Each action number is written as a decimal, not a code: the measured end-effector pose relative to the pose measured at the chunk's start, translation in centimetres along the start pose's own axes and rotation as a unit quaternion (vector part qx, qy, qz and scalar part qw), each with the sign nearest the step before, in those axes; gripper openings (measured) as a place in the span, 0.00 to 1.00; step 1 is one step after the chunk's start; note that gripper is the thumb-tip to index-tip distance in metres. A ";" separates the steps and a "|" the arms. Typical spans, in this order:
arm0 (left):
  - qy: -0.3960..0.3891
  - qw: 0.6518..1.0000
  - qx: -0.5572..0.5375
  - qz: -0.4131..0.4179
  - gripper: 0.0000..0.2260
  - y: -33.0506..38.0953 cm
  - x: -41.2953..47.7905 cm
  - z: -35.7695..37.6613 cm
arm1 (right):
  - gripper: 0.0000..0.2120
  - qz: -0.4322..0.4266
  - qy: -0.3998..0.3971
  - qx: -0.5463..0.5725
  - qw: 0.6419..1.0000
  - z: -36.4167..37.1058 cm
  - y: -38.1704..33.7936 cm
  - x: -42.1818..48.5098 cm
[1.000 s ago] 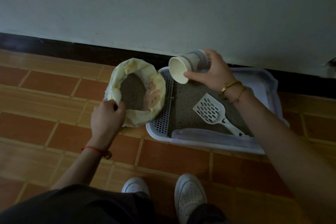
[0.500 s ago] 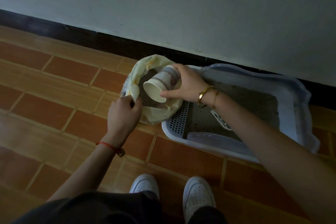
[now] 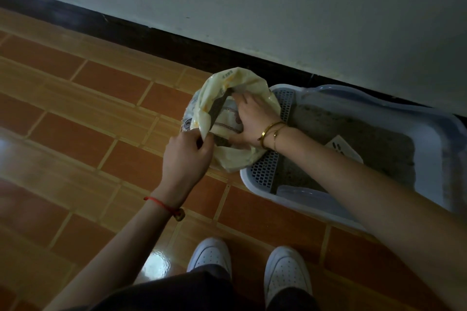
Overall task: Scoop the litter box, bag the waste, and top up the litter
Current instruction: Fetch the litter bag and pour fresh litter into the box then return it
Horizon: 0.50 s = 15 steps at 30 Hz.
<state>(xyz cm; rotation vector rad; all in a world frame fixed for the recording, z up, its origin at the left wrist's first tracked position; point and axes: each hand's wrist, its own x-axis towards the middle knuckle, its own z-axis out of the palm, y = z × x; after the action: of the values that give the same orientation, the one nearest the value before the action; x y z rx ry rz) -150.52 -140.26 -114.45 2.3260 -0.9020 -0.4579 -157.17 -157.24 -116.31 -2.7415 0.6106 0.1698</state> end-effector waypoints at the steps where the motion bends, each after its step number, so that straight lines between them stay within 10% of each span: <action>1: -0.005 1.000 0.000 -0.003 0.21 0.0 0.0 0.0 | 0.47 -0.007 -0.001 -0.015 1.000 0.1 -0.2 0.3; 15: -0.010 1.000 -0.006 -0.008 0.21 -0.3 -0.1 0.3 | 0.41 0.025 -0.095 -0.008 0.995 2.9 -1.7 3.1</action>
<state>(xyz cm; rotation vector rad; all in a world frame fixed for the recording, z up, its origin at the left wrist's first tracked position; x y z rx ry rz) -150.56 -140.15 -114.84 2.3231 -0.8882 -0.4930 -153.79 -155.97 -119.15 -2.6851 0.6273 0.4440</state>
